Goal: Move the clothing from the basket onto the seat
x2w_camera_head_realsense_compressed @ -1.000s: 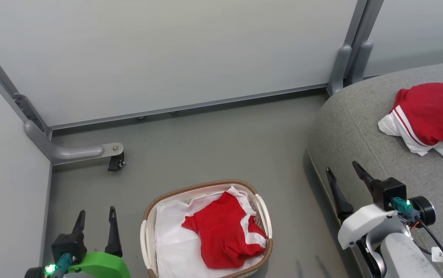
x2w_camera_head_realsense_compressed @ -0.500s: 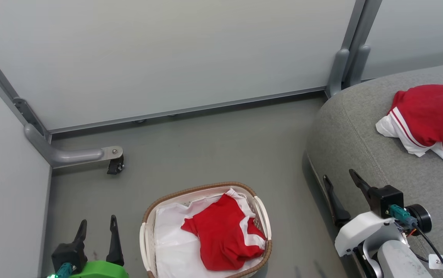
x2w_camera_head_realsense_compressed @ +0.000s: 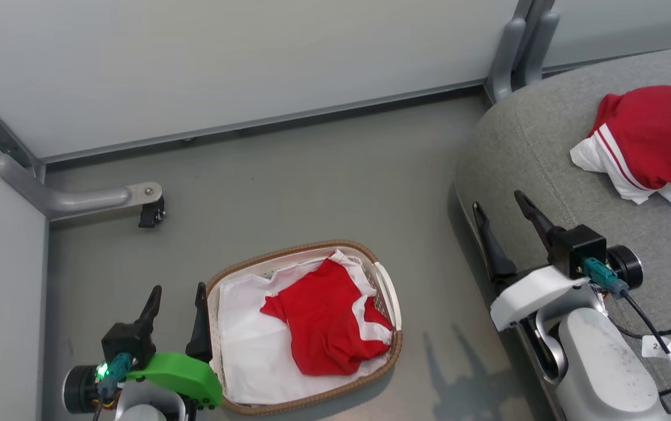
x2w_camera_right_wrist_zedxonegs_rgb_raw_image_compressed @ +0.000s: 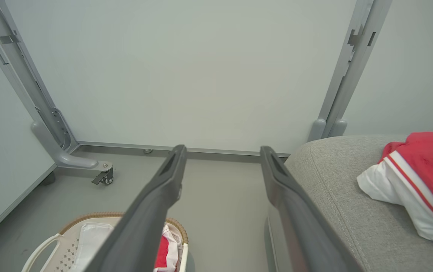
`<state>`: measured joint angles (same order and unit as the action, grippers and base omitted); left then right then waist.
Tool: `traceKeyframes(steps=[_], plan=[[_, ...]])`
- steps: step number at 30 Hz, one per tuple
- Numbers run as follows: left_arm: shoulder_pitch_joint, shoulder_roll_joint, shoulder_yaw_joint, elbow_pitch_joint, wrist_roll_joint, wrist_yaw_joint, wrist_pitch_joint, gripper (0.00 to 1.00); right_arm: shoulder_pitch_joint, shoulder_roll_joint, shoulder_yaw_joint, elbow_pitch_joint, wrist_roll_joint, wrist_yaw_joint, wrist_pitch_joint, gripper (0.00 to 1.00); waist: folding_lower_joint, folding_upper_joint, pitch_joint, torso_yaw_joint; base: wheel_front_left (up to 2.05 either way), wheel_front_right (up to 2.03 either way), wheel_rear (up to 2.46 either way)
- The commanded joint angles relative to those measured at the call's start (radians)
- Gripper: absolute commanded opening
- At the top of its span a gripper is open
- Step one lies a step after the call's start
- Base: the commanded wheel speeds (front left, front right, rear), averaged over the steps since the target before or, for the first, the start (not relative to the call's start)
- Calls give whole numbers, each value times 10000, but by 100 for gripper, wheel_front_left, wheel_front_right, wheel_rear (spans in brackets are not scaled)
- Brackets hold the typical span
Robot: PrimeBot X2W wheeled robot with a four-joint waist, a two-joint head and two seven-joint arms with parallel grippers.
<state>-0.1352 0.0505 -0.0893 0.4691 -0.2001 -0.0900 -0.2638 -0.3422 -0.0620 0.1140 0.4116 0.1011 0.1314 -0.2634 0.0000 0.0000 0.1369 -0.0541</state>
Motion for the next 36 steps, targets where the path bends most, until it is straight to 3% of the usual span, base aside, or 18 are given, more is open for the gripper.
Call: traceKeyframes(steps=[1, 21, 27, 36], plan=[[-344, 18, -69, 90, -87, -74, -10, 100, -282, 6, 19, -129, -25, -14, -18, 100, 0, 0, 831, -343, 0, 0, 0], [-3015, 34, -737, 1224, 101, -385, -10, 100, -2643, 97, 690, -1494, 538, -14, -18, 100, 0, 0, 4302, -1728, 0, 0, 0], [-3657, 36, -768, 1685, 219, -410, -10, 100, -3080, 94, 898, -1723, 819, -14, -18, 100, 0, 0, 5022, -2109, 0, 0, 0], [-4529, 201, -1656, 2400, -48, -422, -12, 100, -3441, 96, 1094, -2010, 1110, -14, -18, 100, 0, 0, 5857, -2363, 0, 0, 0]])
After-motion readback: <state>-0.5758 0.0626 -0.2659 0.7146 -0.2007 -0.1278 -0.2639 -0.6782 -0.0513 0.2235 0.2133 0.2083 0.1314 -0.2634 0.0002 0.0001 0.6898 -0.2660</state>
